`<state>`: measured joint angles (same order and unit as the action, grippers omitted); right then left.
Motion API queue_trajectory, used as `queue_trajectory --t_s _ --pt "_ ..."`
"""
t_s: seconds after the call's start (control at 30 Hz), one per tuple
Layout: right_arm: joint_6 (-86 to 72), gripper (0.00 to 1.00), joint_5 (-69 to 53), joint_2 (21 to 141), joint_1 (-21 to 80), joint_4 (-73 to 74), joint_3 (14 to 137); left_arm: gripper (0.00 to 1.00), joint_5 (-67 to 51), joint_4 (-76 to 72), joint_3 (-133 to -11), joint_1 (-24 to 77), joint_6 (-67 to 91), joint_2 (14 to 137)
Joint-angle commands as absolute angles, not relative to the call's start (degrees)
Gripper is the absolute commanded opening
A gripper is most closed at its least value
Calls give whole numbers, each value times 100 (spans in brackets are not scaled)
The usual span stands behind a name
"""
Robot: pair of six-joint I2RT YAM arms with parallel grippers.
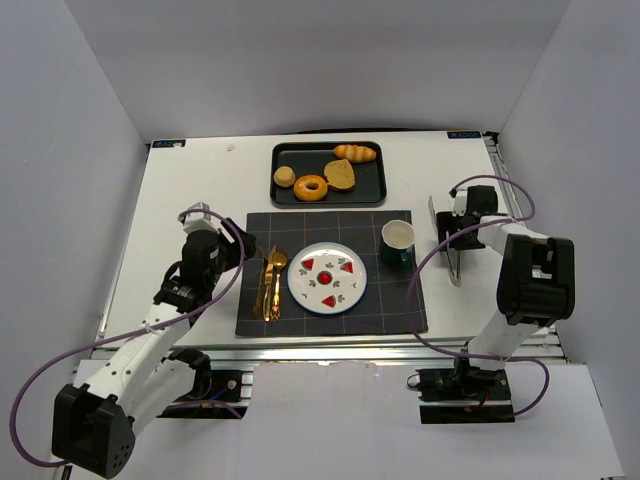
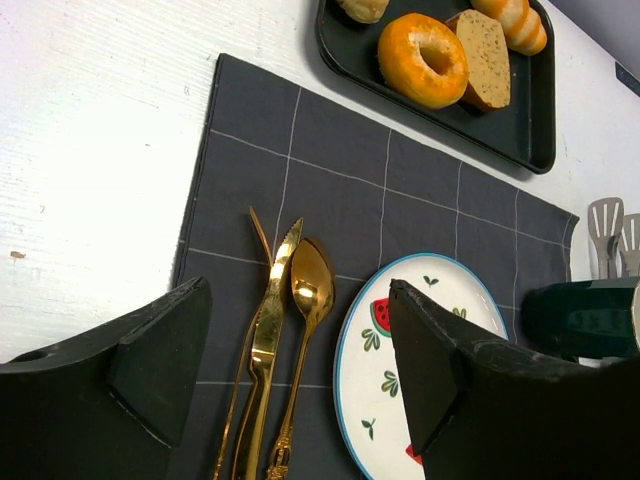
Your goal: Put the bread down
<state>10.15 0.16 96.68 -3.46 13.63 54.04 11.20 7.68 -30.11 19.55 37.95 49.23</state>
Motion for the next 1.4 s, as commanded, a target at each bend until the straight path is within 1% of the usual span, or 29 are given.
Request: queue_trajectory --t_s 0.0,0.1,0.13,0.2,0.23,0.3,0.33,0.4,0.43,0.47,0.5,0.6,0.63,0.73,0.87,1.17,1.37 --pt "835 67 -165 9887 -334 1178 5581 81 1169 799 -3269 1916 3753 4904" --pt "817 47 -325 9932 -360 1169 5546 81 1187 826 -3278 1916 3744 4878" --pt "809 36 -369 9906 -369 1160 5528 81 1187 835 -3278 1916 3762 4869" --pt "835 28 -448 9835 -395 1178 5555 81 1169 826 -3287 1916 3770 4852" --pt "965 22 -553 9670 -396 1117 5589 81 1169 835 -3296 1916 3779 4852" --pt "1229 15 -702 9476 -387 1133 5712 81 1160 835 -3313 1916 3779 4852" --pt "1457 11 -1016 9301 -361 1195 5826 81 1160 826 -3322 1916 3779 4852" --pt "2028 10 -1326 9124 -238 1405 6246 81 1143 809 -3348 1916 3771 4860" --pt "2422 18 -1780 8984 -115 1563 6571 81 1125 782 -3383 1916 3771 4886" --pt "2556 18 -1784 8939 -45 1625 6740 81 1116 765 -3384 1916 3771 4904" --pt "2645 27 -1958 8904 -18 1687 6915 81 1108 756 -3401 1916 3779 4922" --pt "2961 39 -2267 9113 465 2144 7704 81 1090 703 -3472 1916 3771 4974" --pt "2997 40 -2302 9184 570 2214 7873 81 1090 703 -3480 1916 3762 4992" --pt "3146 43 -2452 9517 1001 2539 8533 81 1081 721 -3507 1916 3771 4992" --pt "3173 44 -2426 10045 1650 2847 9429 81 1081 721 -3472 1916 3823 4896" --pt "3383 44 -1925 11433 2460 3408 11072 81 1248 931 -3340 1916 3946 4492" --pt "3331 44 -1337 11944 2575 3331 11311 81 1327 984 -3182 1916 4069 4298"
